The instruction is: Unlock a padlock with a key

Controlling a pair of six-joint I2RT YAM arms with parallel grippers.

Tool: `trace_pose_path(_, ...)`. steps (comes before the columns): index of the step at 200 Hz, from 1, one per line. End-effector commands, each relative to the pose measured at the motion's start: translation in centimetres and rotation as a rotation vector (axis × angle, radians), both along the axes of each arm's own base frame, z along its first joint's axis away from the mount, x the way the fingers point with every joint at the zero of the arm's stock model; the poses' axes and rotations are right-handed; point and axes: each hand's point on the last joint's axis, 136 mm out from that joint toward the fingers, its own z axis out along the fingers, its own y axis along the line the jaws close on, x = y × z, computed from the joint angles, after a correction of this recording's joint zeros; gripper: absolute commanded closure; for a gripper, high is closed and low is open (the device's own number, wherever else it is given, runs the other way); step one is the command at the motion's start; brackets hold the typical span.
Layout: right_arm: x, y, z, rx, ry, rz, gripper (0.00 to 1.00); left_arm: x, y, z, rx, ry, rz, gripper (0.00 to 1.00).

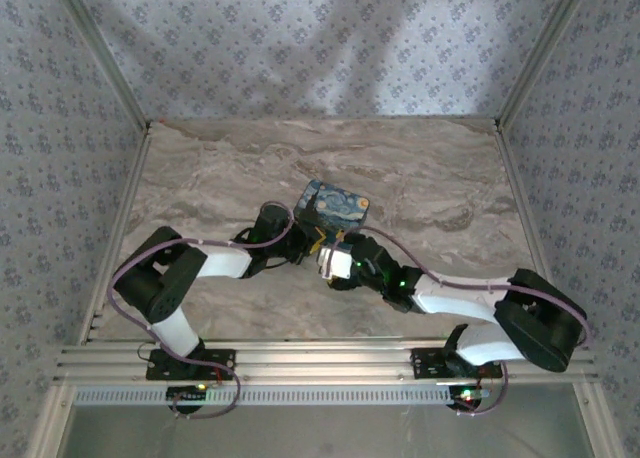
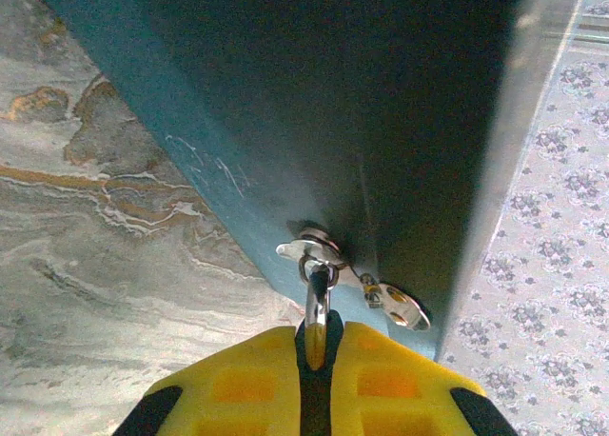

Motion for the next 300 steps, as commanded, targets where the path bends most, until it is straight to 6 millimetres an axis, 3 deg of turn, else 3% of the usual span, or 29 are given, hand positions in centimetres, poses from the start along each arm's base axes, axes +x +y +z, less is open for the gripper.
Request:
trace_pose_path(1,1.2,1.3,1.7,0.064,-0.044,-0.026,0.22,0.4,-0.9,2.6,-0.051,-0.045,-0.002,1.0)
trace_pose_path(55,2.3,1.7,0.3,0.064,-0.033,-0.07,0.49,0.4,-1.0,2.6,-0.056,-0.041,-0.004,1.0)
trace_pose_path(172,3.7,1.7,-1.0,0.07,-0.031,-0.127,0.74,0.4,-1.1,2.4,-0.055,-0.032,-0.006,1.0)
trace_pose_path(300,4.5,1.8,-0.8,0.136,-0.033,-0.186,0.96,0.3,-1.1,2.3,-0.056,-0.028,-0.009,1.0)
